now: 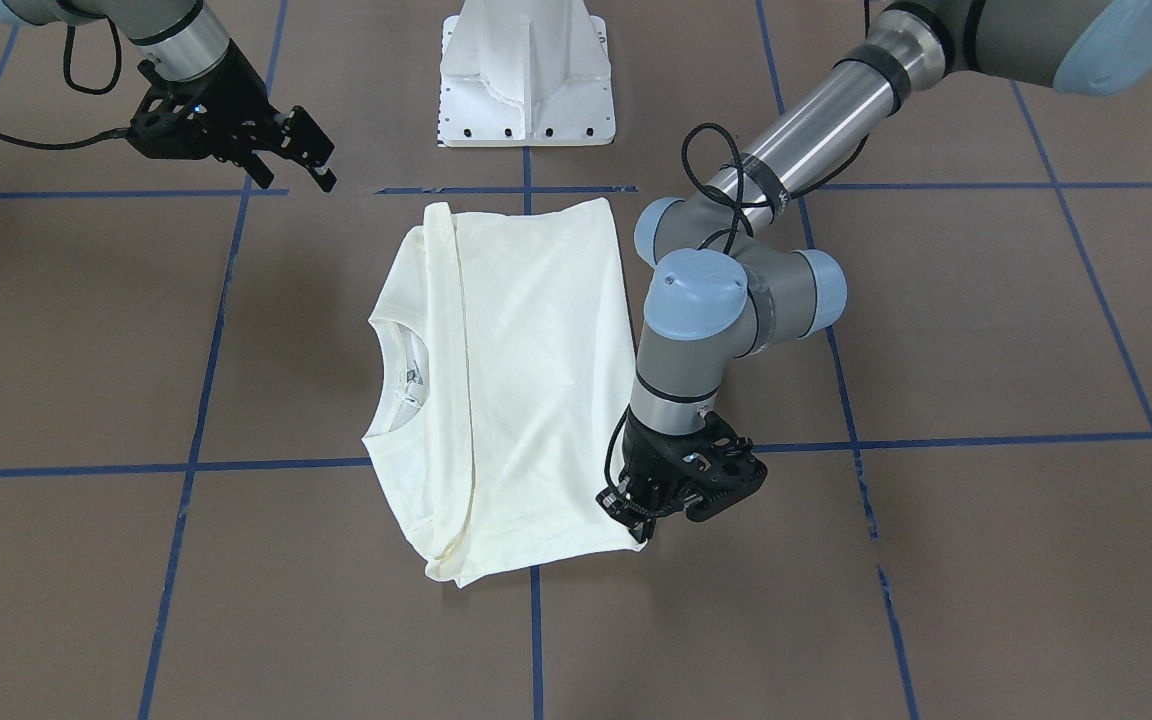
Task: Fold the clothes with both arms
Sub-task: 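Move the right gripper over the shirt's collar side and lower it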
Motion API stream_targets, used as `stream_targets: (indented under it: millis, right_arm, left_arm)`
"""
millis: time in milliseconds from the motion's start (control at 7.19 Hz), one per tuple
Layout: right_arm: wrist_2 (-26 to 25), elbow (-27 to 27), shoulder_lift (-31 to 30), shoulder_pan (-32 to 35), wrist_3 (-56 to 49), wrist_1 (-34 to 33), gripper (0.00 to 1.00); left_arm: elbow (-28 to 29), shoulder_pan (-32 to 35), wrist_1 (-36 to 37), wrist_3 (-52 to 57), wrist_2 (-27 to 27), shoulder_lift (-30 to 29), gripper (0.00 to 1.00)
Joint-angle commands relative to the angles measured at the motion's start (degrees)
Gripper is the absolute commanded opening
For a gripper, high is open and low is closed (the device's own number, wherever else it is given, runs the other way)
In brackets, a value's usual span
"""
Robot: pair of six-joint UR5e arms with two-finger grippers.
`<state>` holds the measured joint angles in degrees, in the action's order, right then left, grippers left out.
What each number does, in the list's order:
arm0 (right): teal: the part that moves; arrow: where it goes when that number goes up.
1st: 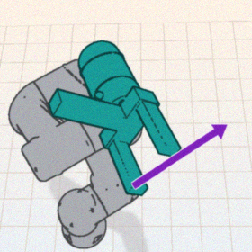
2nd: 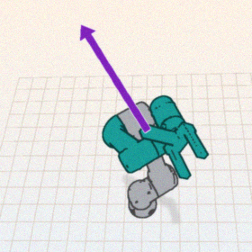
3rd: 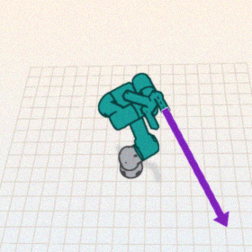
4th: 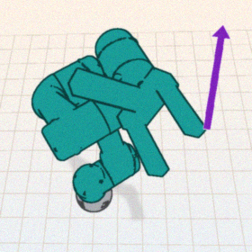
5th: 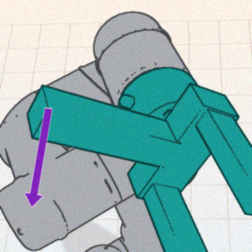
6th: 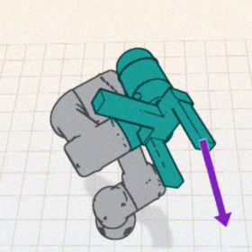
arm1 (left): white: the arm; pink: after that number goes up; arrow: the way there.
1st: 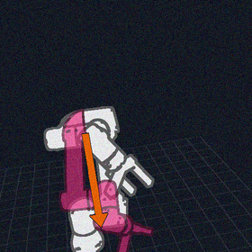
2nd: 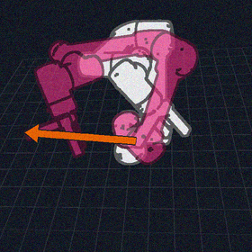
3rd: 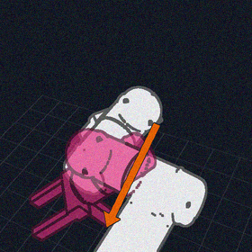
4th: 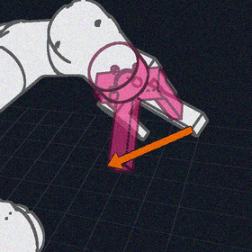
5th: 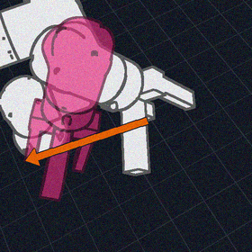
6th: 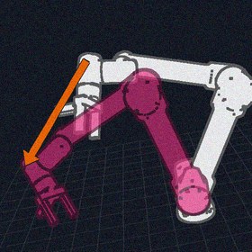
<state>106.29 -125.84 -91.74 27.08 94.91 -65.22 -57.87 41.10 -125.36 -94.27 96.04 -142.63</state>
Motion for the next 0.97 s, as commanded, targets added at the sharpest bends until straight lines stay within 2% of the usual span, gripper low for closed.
stream_targets:
  millis: [0,139,417,556,834]
  right_arm:
    - [-0.1,0.4,0.3,-0.2,0.0,-0.1,1.00]
    - [-0.1,0.9,1.1,-0.3,0.0,-0.2,1.00]
    - [0.1,4.5,5.8,1.2,-0.4,-0.9,1.00]
    - [0.3,6.3,7.8,1.7,-0.8,-2.0,1.00]
    - [-0.1,8.2,16.4,1.1,-5.0,-13.6,1.00]
  left_arm:
    - [0.9,0.0,-0.9,0.4,-0.2,-0.2,0.56]
    - [0.8,0.1,-0.8,4.1,-0.9,-0.2,1.00]
    - [-0.8,2.0,0.9,5.8,0.9,0.1,1.00]
    - [-5.1,2.5,4.2,8.2,4.2,1.7,1.00]
    - [-24.4,2.6,16.4,14.8,5.6,11.2,1.00]
